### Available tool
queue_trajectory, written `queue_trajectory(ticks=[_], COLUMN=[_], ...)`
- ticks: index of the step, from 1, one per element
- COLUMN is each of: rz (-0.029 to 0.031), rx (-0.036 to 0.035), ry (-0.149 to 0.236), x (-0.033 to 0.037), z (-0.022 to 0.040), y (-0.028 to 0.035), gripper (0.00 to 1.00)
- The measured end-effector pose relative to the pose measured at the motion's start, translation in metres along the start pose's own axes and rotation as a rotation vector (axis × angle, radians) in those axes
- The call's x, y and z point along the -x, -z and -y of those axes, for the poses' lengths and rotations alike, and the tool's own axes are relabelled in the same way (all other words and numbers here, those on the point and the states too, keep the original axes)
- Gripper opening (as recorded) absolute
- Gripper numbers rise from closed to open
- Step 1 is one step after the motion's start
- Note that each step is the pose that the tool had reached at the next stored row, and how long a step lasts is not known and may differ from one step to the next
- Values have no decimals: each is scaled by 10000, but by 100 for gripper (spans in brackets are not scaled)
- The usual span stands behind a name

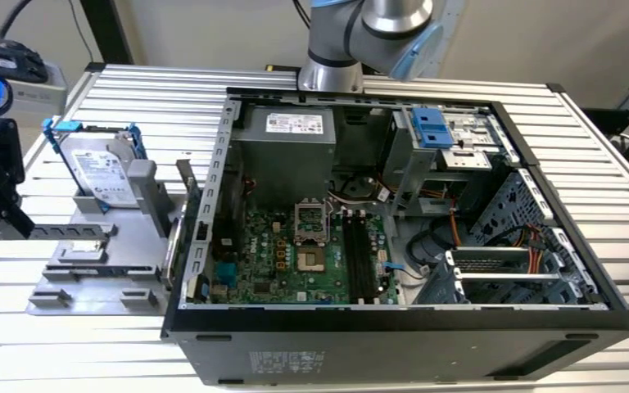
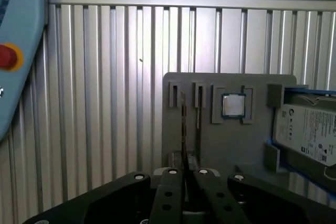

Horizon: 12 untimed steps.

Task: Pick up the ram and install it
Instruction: 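Pick up the ram and move it above insertion slot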

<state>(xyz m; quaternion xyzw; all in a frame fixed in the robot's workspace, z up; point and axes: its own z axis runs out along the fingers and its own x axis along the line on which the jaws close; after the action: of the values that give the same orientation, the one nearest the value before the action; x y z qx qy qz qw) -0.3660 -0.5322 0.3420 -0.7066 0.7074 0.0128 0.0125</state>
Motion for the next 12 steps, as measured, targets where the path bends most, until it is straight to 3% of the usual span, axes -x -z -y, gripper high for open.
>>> queue_trajectory(ticks=[12], rz=[-22], rx=[6], ry=[0], x=[7], z=[2], y=[191], gripper=[0])
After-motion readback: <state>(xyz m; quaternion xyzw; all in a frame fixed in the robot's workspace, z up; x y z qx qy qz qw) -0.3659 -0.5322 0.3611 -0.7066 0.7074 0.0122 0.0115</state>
